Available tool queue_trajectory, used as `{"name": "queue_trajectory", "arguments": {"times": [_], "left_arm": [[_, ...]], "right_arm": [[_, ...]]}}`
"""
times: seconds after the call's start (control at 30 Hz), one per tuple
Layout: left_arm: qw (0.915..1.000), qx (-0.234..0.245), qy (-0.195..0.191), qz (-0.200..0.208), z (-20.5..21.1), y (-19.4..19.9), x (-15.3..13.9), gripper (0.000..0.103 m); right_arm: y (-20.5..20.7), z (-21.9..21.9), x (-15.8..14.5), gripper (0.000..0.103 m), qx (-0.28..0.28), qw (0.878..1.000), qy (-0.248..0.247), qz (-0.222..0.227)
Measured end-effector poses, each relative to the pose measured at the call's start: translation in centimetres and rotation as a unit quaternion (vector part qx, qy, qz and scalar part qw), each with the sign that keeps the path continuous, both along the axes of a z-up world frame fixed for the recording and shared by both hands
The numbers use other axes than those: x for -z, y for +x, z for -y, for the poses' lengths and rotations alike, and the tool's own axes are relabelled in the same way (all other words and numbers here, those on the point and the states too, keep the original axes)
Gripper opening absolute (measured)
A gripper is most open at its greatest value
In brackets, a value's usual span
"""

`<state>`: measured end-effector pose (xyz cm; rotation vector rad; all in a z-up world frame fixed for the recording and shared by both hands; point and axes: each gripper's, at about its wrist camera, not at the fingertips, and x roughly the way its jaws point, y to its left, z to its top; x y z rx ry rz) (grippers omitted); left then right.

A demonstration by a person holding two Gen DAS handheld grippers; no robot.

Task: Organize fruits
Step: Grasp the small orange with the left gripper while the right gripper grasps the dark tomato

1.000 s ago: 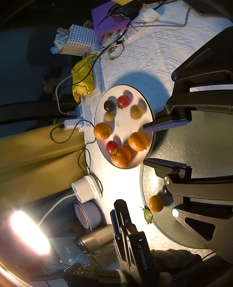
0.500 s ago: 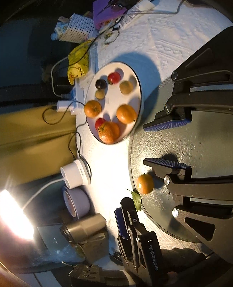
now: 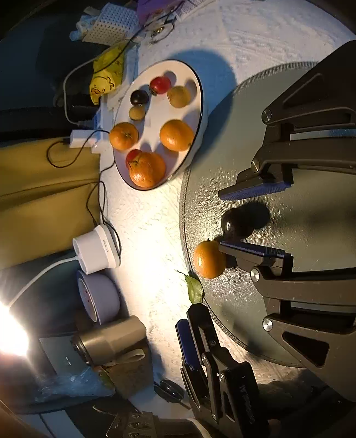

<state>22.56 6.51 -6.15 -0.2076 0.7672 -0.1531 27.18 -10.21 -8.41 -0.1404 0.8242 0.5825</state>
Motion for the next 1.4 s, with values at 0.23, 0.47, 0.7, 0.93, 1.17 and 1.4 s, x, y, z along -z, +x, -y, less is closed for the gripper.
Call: {"name": "queue_trajectory", "arguments": {"times": [0.23, 0.47, 0.7, 0.93, 1.17, 1.4], "left_arm": [[1.0, 0.007, 0.001, -0.006, 0.3, 0.4, 0.3, 0.047], [0.9998, 0.017, 0.005, -0.012, 1.3, 1.1, 0.5, 0.047], [0.9993, 0.03, 0.01, -0.019, 2.6, 2.1, 0.7, 0.047], [0.9985, 0.042, 0.022, -0.028, 4.1, 3.3, 1.1, 0.048], [0.9969, 0.045, 0.042, -0.049, 5.2, 4.3, 2.3, 0.047], [0.9967, 0.05, 0.044, -0.046, 5.7, 4.7, 2.3, 0.038]], "right_arm": [[0.5, -0.5, 0.8, 0.033, -0.003, 1.0, -0.005, -0.01], [1.1, 0.0, 1.0, 0.03, -0.01, 1.0, 0.005, -0.02], [1.3, 0.8, 0.7, 0.029, -0.01, 1.0, 0.011, -0.015], [1.6, 2.4, 0.1, 0.029, 0.001, 1.0, 0.02, -0.009], [1.9, 4.3, -0.5, 0.029, 0.015, 0.999, 0.029, -0.003], [2.4, 6.0, -1.1, 0.029, 0.027, 0.999, 0.038, 0.005]]}}
